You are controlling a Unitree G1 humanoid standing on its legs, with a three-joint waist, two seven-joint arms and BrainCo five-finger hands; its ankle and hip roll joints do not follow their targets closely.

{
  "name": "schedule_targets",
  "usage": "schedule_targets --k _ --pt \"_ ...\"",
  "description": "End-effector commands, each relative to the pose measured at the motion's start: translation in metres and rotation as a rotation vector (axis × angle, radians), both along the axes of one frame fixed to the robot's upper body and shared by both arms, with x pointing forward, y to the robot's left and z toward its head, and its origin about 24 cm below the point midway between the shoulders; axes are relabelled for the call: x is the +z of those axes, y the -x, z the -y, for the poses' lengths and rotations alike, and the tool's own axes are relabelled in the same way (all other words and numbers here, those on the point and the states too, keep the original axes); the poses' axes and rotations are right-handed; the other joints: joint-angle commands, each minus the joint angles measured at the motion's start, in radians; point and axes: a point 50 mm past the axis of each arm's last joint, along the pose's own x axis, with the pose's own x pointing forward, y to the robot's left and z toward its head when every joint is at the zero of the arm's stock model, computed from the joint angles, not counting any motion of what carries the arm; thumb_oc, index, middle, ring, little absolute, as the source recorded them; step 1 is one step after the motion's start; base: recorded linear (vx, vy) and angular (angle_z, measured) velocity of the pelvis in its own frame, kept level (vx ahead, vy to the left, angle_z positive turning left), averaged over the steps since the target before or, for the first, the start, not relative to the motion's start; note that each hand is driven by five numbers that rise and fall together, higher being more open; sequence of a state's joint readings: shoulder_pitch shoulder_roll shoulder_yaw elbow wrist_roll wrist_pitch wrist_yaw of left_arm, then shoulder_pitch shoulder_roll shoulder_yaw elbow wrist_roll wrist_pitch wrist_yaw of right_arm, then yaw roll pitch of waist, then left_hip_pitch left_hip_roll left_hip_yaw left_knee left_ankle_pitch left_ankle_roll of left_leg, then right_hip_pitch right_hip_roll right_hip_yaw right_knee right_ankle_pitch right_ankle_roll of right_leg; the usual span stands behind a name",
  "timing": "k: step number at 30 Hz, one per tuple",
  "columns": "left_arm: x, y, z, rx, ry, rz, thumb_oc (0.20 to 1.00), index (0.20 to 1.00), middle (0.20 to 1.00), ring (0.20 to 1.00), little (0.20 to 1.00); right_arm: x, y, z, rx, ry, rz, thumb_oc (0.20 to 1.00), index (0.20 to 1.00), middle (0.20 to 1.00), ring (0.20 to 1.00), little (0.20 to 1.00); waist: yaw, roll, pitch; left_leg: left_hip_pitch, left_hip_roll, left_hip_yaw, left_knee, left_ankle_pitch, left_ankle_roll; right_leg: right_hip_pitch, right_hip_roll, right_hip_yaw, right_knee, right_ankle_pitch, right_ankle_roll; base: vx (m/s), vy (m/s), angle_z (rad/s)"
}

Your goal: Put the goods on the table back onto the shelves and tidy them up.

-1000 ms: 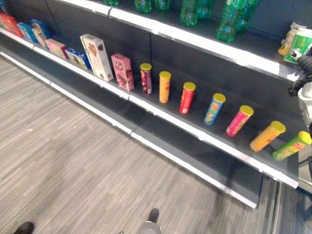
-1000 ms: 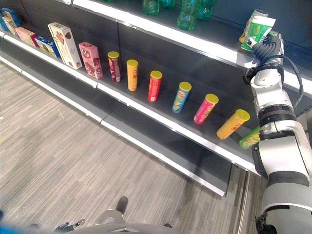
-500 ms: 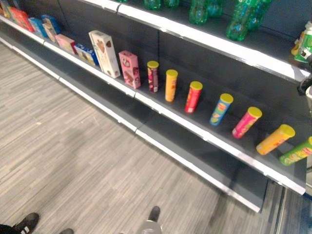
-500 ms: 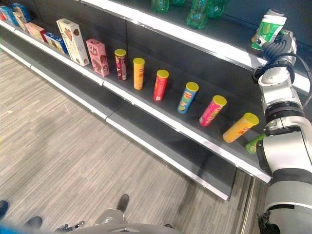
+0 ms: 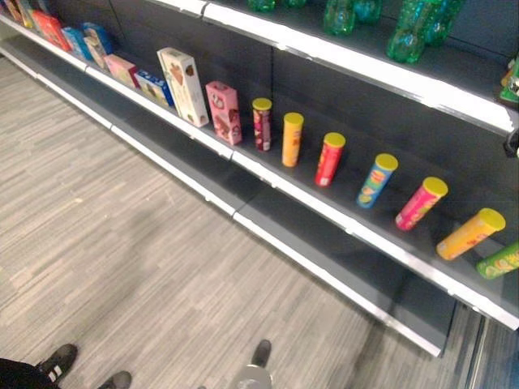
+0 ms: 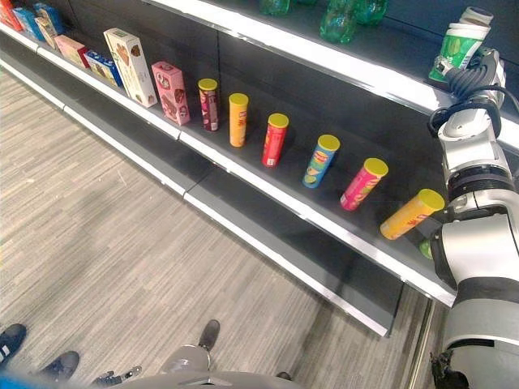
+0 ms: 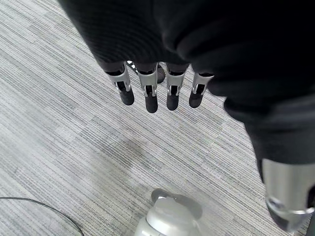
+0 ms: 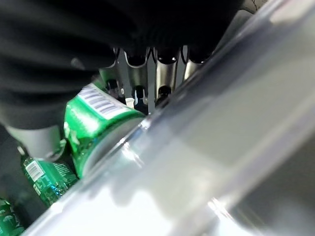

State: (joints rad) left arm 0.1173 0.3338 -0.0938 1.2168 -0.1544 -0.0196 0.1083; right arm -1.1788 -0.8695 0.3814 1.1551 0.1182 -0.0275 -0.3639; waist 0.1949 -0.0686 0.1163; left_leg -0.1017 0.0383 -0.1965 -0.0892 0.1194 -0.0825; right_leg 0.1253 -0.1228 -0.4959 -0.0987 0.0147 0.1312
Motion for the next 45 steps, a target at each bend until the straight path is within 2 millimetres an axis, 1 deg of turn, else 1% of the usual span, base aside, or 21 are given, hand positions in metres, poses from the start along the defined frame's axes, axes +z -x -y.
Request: schedule_targets --k 1,17,19,20,25,26,27,28,38,43,44,45 --pt "0.006 -0.012 -0.013 -0.060 -0.054 0.007 1.000 1.000 1.000 1.000 1.000 0.053 0.010 0.001 -0.026 0.124 0.135 0.200 0.200 0.200 0.200 0.200 0.008 -0.009 0.001 0.070 0.089 0.128 0.002 -0.075 -0.082 -0.002 0.005 0.032 0.036 -0.086 -0.002 0.00 0.000 0.00" --pt "0.006 -0.012 -0.012 -0.072 -0.058 0.008 1.000 1.000 1.000 1.000 1.000 0.049 0.011 0.002 -0.032 0.124 0.129 0.200 0.200 0.200 0.200 0.200 -0.011 -0.007 0.000 0.081 0.084 0.145 0.002 -0.086 -0.078 -0.004 0.001 0.049 0.033 -0.079 0.000 0.00 0.000 0.00" --pt "0.006 -0.016 -0.011 -0.074 -0.059 0.025 1.000 1.000 1.000 1.000 1.000 0.050 0.011 0.003 -0.035 0.127 0.128 0.200 0.200 0.200 0.200 0.200 -0.012 -0.006 0.001 0.080 0.084 0.145 0.002 -0.086 -0.077 -0.004 0.000 0.049 0.034 -0.078 0.000 0.00 0.000 0.00" --pt "0.006 -0.020 -0.007 -0.093 -0.044 0.044 1.000 1.000 1.000 1.000 1.000 0.051 0.011 0.003 -0.037 0.131 0.127 0.200 0.200 0.200 0.200 0.200 -0.012 -0.004 0.001 0.080 0.084 0.145 0.002 -0.086 -0.077 -0.006 -0.001 0.048 0.035 -0.078 0.000 0.00 0.000 0.00" --pt "0.006 -0.022 -0.005 -0.085 -0.035 0.058 1.000 1.000 1.000 1.000 1.000 0.051 0.012 0.004 -0.038 0.132 0.129 0.200 0.200 0.200 0.200 0.200 -0.015 -0.002 0.004 0.082 0.084 0.149 0.002 -0.088 -0.074 -0.008 -0.001 0.053 0.039 -0.078 0.001 0.00 0.000 0.00" --pt "0.006 -0.023 -0.004 -0.087 -0.032 0.063 1.000 1.000 1.000 1.000 1.000 0.051 0.011 0.002 -0.034 0.133 0.134 0.765 0.765 0.765 0.765 0.765 -0.019 -0.004 0.006 0.086 0.084 0.156 0.002 -0.090 -0.072 -0.010 -0.003 0.059 0.037 -0.074 0.002 -0.03 0.016 -0.03" --pt "0.006 -0.023 -0.004 -0.087 -0.032 0.063 1.000 1.000 1.000 1.000 1.000 0.051 0.011 0.002 -0.034 0.133 0.134 0.953 0.953 0.953 0.953 0.953 -0.019 -0.004 0.006 0.086 0.084 0.156 0.002 -0.091 -0.072 -0.010 -0.003 0.060 0.037 -0.074 0.002 -0.03 0.019 -0.03" --pt "0.006 -0.023 -0.004 -0.087 -0.033 0.062 1.000 1.000 1.000 1.000 1.000 0.051 0.012 0.002 -0.036 0.133 0.136 1.000 1.000 1.000 1.000 1.000 -0.020 -0.004 0.006 0.087 0.084 0.158 0.002 -0.091 -0.072 -0.010 -0.003 0.061 0.036 -0.073 0.002 0.00 0.000 0.00" --pt "0.005 -0.020 -0.004 -0.082 -0.030 0.053 1.000 1.000 1.000 1.000 1.000 0.055 0.014 0.004 -0.040 0.123 0.157 1.000 1.000 1.000 1.000 1.000 -0.027 -0.005 0.006 0.092 0.084 0.169 0.002 -0.095 -0.070 -0.010 -0.005 0.072 0.031 -0.065 0.005 -0.01 0.008 -0.03" --pt "0.006 -0.019 -0.005 -0.075 -0.034 0.047 1.000 1.000 1.000 1.000 1.000 0.067 0.017 -0.003 -0.005 0.120 0.247 1.000 1.000 1.000 1.000 1.000 -0.040 -0.006 0.003 0.099 0.083 0.183 0.002 -0.102 -0.066 -0.013 -0.008 0.082 0.028 -0.056 0.010 -0.02 0.028 -0.04" --pt "0.006 -0.019 -0.006 -0.075 -0.035 0.046 1.000 1.000 1.000 1.000 1.000 0.066 0.018 -0.002 -0.006 0.119 0.247 1.000 1.000 1.000 1.000 1.000 -0.039 -0.007 0.002 0.099 0.083 0.184 0.002 -0.102 -0.066 -0.013 -0.008 0.083 0.028 -0.056 0.010 -0.01 0.028 -0.08" --pt "0.006 -0.019 -0.006 -0.073 -0.036 0.046 1.000 1.000 1.000 1.000 1.000 0.071 0.020 -0.004 0.001 0.116 0.282 1.000 1.000 1.000 1.000 1.000 -0.043 -0.007 0.001 0.100 0.083 0.186 0.002 -0.104 -0.065 -0.013 -0.009 0.084 0.026 -0.054 0.012 -0.01 0.041 -0.13"
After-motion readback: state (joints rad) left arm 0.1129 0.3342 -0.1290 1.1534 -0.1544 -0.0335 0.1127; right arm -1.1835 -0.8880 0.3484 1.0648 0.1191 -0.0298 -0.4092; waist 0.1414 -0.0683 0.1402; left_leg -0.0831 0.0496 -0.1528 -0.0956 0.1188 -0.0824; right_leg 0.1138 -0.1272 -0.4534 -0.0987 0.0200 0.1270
